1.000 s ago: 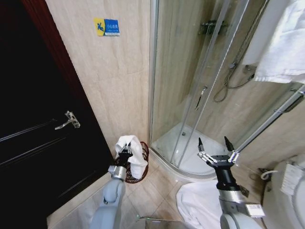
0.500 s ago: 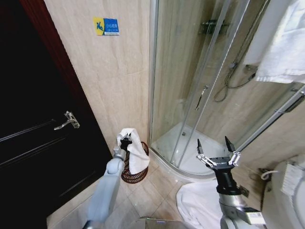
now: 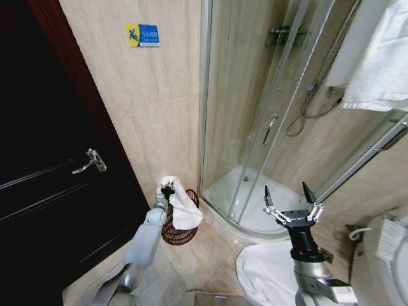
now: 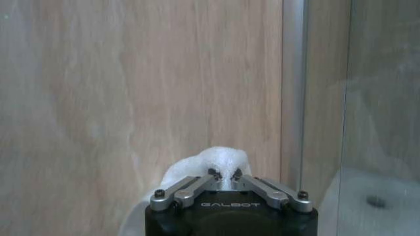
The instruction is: Discard the used towel into the hamper.
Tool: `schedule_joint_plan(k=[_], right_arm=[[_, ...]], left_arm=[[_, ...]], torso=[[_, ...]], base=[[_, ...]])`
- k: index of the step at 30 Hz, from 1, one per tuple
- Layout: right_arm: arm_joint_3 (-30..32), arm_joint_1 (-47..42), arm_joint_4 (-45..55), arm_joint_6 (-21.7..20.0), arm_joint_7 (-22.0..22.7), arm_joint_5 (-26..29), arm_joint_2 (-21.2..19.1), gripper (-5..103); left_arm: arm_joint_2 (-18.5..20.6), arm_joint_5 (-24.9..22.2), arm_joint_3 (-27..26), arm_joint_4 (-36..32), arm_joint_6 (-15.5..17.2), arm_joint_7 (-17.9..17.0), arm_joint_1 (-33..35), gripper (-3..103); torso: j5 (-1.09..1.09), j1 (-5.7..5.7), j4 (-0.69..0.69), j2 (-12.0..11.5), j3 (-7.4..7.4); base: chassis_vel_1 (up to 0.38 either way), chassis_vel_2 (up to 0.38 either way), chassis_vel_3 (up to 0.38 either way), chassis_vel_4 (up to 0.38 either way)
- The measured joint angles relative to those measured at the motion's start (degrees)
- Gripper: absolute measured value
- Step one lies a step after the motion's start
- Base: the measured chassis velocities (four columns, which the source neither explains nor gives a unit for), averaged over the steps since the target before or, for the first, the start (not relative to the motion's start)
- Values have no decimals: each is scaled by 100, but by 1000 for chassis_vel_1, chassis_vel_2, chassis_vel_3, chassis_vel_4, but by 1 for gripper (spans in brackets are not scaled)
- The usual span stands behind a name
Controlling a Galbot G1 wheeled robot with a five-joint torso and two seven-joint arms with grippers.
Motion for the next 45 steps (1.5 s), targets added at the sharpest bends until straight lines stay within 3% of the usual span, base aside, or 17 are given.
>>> schedule_joint_plan(k=[13, 20, 27, 45], right_arm=[[8, -39, -26, 16, -107, 91, 0, 100], [4, -53, -10, 76, -156, 115, 0, 100], [47, -27, 113, 270, -145, 107, 0, 100], [45, -18, 236, 463, -464, 180, 0, 100]], left_arm=[[-349, 689, 5, 1649, -431, 225, -263, 2], [-368, 714, 63, 2040, -236, 298, -423, 2], [-404, 1150, 335, 2604, 212, 215, -643, 2], [-554, 1136, 375, 2638, 318, 76, -648, 2]], torso=[[-1, 0, -2, 0, 0], [0, 0, -1, 0, 0], [0, 0, -2, 0, 0], [0, -1, -1, 0, 0]], base=[[0, 0, 0, 0], [0, 0, 0, 0], [0, 0, 0, 0], [0, 0, 0, 0]])
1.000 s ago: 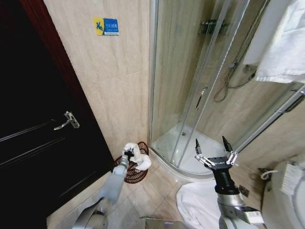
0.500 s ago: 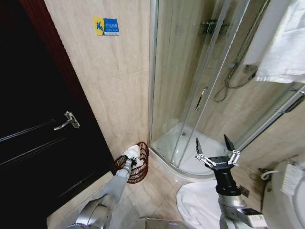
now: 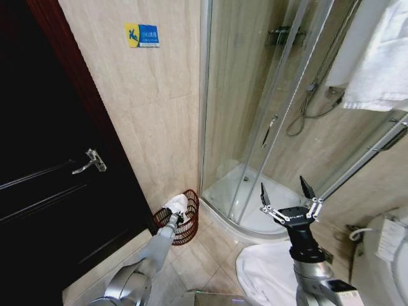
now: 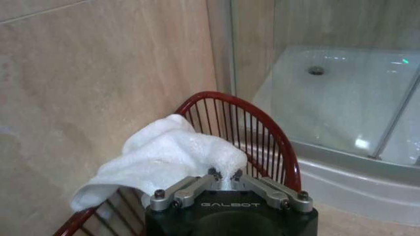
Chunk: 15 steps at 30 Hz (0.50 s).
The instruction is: Discard the used towel into the hamper.
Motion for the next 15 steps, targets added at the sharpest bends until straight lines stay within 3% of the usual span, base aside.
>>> schedule_joint_plan(k=[5, 10, 15], right_arm=[[-3, 1, -35, 66, -5, -36, 0, 100], [-4, 9, -55, 93, -7, -40, 0, 100], [-5, 13, -78, 106, -29, -37, 0, 100]], left_arm=[[-37, 40, 16, 25, -45, 43, 0, 2], [-103, 181, 48, 22, 128, -103, -2, 1], [-112, 283, 112, 9, 256, -151, 1, 22]], torso=[[1, 1, 0, 0, 0], [0, 0, 0, 0, 0], [0, 0, 0, 0, 0]], base=[[0, 0, 0, 0], [0, 0, 0, 0], [0, 0, 0, 0]])
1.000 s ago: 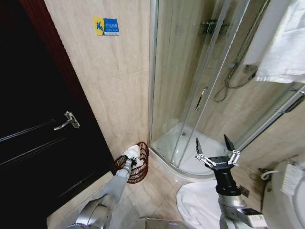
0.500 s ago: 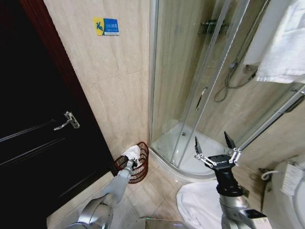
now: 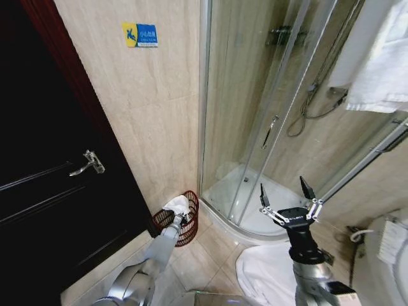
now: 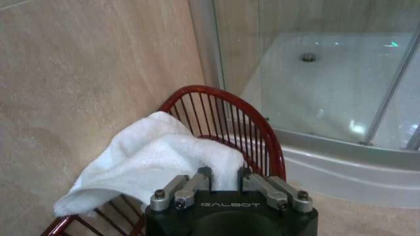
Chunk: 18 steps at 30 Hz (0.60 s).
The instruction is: Discard the used towel into the hamper.
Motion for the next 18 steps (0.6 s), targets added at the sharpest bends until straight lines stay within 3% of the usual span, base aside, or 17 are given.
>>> schedule_joint_plan(k=[1, 3, 6, 10, 12, 18], right_arm=[[0, 0, 0, 0, 0, 0, 0, 100], [-3, 9, -9, 0, 0, 4, 0, 100], [-4, 16, -23, 0, -2, 6, 0, 100], [-9, 25, -32, -3, -8, 8, 0, 100], [-11, 25, -32, -4, -14, 10, 0, 100], [-57, 15, -35, -2, -87, 1, 0, 100]], left_arm=[[0, 0, 0, 0, 0, 0, 0, 22], [9, 19, 30, -32, 25, 12, 21, 34], [47, 35, 75, -96, 39, 87, 69, 39], [165, 80, 140, -221, 103, 187, 212, 61], [196, 74, 140, -255, 103, 188, 240, 61], [317, -195, 128, -491, -42, 123, 393, 88]], torso=[[0, 0, 0, 0, 0], [0, 0, 0, 0, 0], [0, 0, -1, 0, 0], [-1, 0, 0, 0, 0], [0, 0, 0, 0, 0], [-1, 0, 0, 0, 0]], base=[[0, 0, 0, 0], [0, 0, 0, 0], [0, 0, 0, 0], [0, 0, 0, 0], [0, 0, 0, 0], [0, 0, 0, 0]])
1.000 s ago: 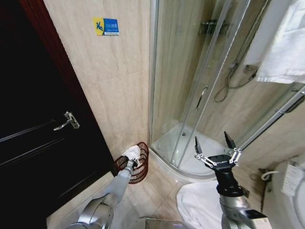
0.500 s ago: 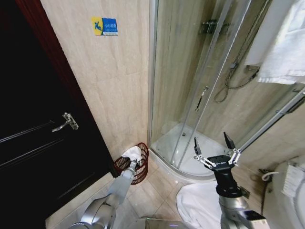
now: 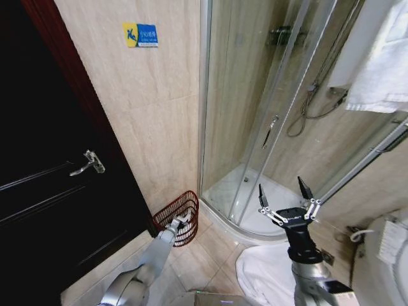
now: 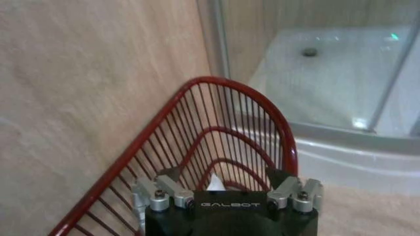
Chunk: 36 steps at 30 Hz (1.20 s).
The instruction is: Discard the used towel into the hamper.
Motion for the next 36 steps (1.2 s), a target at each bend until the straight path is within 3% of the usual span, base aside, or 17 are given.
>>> schedule_joint_plan(k=[4, 10, 13, 14, 18, 19, 21, 22, 25, 26, 30, 31, 34, 36], right_arm=[[-5, -23, 15, 1, -37, 5, 0, 100], [-10, -53, 53, -16, -48, 12, 0, 100], [15, -68, 68, -99, 36, -65, 0, 100], [15, -68, 68, -99, 36, -65, 0, 100], [49, -7, 97, -297, 232, 13, 0, 100], [49, -7, 97, -297, 232, 13, 0, 100], [62, 55, 116, -417, 288, 15, 0, 100], [62, 55, 116, -417, 288, 15, 0, 100], [89, 94, 156, -559, 370, 12, 0, 100], [89, 94, 156, -559, 370, 12, 0, 100], [76, 205, 268, -849, 454, -2, -28, 100], [76, 205, 268, -849, 454, -2, -28, 100], [71, 332, 261, -956, 459, -49, -209, 100], [64, 371, 258, -1003, 481, -52, -240, 100]], left_arm=[[73, -243, -1, -243, -76, 17, 173, 99], [265, -597, 55, -934, -25, 158, 571, 100], [507, -1157, 65, -1957, 314, 224, 1103, 100], [507, -1157, 65, -1957, 314, 224, 1103, 100], [871, -1908, -137, -4049, 1086, 338, 2266, 100], [871, -1908, -137, -4049, 1086, 338, 2266, 100], [948, -2112, -331, -5061, 1401, 372, 2845, 100], [948, -2112, -331, -5061, 1401, 372, 2845, 100], [967, -2218, -587, -6230, 1783, 520, 3441, 100], [967, -2218, -587, -6230, 1783, 520, 3441, 100], [834, -2270, -1233, -7744, 2193, 832, 4236, 100], [834, -2270, -1233, -7744, 2193, 832, 4236, 100], [765, -2405, -1575, -8791, 2449, 845, 4830, 100], [721, -2453, -1647, -9036, 2494, 822, 4960, 100]], torso=[[-1, 0, 0, 0, 0], [-2, 0, 0, 0, 0], [-1, 0, -1, 0, 0], [-1, 0, -1, 0, 0], [0, 0, 0, 0, 0], [0, 0, 0, 0, 0], [-1, 0, 1, 1, -1], [-1, 0, 1, 1, -1], [-2, 0, -1, 0, 0], [-2, 0, -1, 0, 0], [-1, 0, -1, 1, 0], [-1, 0, -1, 1, 0], [0, 0, 1, 1, 0], [0, -1, 1, 1, -1]], base=[[0, 0, 0, 0], [0, 0, 0, 0], [0, 0, 0, 0], [0, 0, 0, 0], [0, 0, 0, 0], [0, 0, 0, 0], [0, 0, 0, 0], [0, 0, 0, 0], [0, 0, 0, 0], [0, 0, 0, 0], [0, 0, 0, 0], [0, 0, 0, 0], [0, 0, 0, 0], [0, 0, 0, 0]])
